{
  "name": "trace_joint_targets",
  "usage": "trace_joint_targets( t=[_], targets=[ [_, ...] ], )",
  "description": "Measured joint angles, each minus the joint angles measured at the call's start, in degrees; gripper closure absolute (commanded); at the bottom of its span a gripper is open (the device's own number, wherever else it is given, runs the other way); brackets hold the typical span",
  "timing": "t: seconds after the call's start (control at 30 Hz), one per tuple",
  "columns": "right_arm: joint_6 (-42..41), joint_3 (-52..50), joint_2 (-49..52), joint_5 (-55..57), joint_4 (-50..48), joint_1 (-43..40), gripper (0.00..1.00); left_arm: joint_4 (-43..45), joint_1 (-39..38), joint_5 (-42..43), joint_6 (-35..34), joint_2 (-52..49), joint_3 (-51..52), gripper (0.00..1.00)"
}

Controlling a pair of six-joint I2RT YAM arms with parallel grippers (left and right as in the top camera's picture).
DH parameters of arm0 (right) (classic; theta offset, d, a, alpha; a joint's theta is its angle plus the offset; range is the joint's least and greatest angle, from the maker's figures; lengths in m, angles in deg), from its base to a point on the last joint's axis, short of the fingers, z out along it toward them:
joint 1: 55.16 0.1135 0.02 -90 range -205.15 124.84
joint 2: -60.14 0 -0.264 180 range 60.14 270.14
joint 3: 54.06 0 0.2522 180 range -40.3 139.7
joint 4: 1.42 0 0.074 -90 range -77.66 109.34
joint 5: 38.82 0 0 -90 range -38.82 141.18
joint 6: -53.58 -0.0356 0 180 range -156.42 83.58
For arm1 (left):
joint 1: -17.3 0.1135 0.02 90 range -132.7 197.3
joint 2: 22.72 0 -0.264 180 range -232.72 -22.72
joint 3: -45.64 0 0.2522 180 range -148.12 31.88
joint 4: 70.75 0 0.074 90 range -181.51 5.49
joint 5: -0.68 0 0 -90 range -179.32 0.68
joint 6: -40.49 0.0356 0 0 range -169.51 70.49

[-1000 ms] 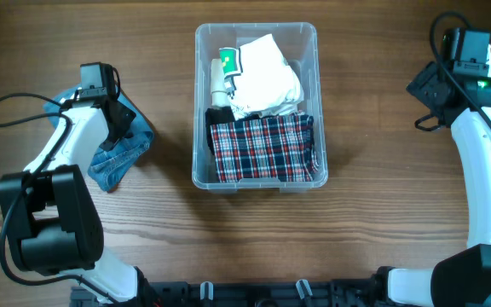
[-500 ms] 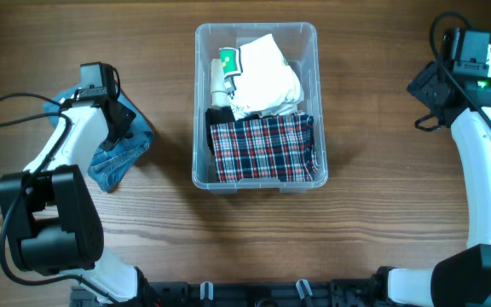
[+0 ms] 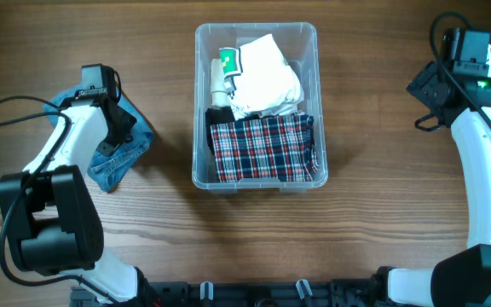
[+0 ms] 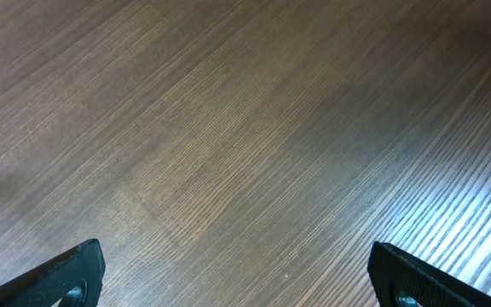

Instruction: Pack container

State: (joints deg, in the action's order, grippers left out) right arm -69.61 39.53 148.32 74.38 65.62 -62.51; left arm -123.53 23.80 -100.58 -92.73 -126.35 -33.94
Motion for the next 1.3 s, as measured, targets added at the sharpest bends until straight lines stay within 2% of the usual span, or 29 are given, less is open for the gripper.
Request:
trace_joint_targets(
  t=[0.27, 0.5, 1.03, 1.3],
  targets=[
    [0.00, 0.00, 0.00, 0.00, -0.02, 0.00, 0.00, -5.18, 0.00, -1.60, 0.00, 0.00, 0.02, 0.96],
    [0.00, 0.00, 0.00, 0.00, -0.02, 0.00, 0.00, -8.55, 0.11, -9.60, 0.00, 0.00, 0.72, 0.96],
    [0.00, 0.00, 0.00, 0.00, -0.02, 0.00, 0.00, 1.97, 7.72, -14.88, 0.02, -0.42, 1.49, 0.96],
    [0.00, 0.00, 0.00, 0.00, -0.02, 0.00, 0.00, 0.72, 7.72, -13.05, 0.48, -0.42, 1.51, 0.96]
  ],
)
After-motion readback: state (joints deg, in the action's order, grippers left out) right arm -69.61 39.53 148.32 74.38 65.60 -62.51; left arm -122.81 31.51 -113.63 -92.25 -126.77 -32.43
